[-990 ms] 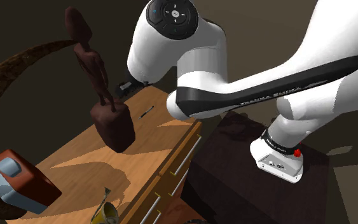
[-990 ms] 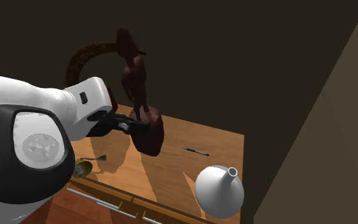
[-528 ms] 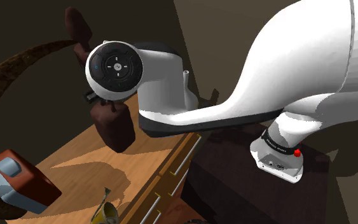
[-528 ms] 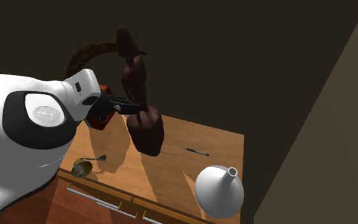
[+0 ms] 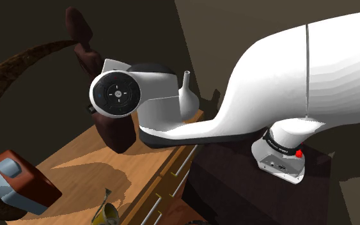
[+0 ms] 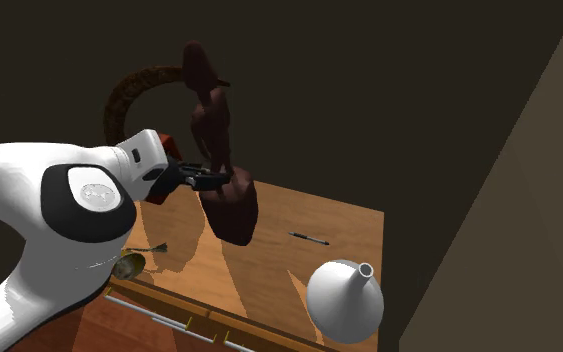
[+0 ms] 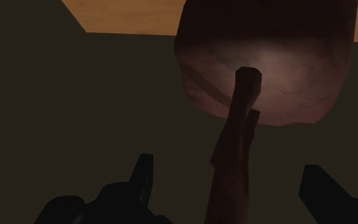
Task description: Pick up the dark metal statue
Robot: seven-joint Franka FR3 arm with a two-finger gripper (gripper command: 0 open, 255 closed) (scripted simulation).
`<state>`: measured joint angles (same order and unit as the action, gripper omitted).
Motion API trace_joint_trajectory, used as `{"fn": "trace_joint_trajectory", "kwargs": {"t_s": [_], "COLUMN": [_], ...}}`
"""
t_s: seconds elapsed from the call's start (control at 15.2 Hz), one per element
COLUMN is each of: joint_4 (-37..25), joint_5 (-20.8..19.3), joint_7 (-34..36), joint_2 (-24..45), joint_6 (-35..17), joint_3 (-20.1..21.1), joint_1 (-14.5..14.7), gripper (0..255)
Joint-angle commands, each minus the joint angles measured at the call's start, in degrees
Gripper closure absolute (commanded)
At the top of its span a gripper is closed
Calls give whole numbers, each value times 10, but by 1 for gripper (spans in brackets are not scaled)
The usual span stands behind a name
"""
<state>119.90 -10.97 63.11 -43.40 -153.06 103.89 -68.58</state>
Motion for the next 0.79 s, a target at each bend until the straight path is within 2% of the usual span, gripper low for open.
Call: {"fn": "trace_joint_trajectory", "kwargs": {"t_s": [0.0,0.07,0.73], "joint_4": [0,0,-1], "joint_5": [1,1,0], "joint_7": [3,2,0], "joint_2": [-3,-3,1], "joint_6": [-3,-3,2], "joint_3": [5,5,0], "joint_1": [-3,-4,0], "gripper": [0,255,255]}}
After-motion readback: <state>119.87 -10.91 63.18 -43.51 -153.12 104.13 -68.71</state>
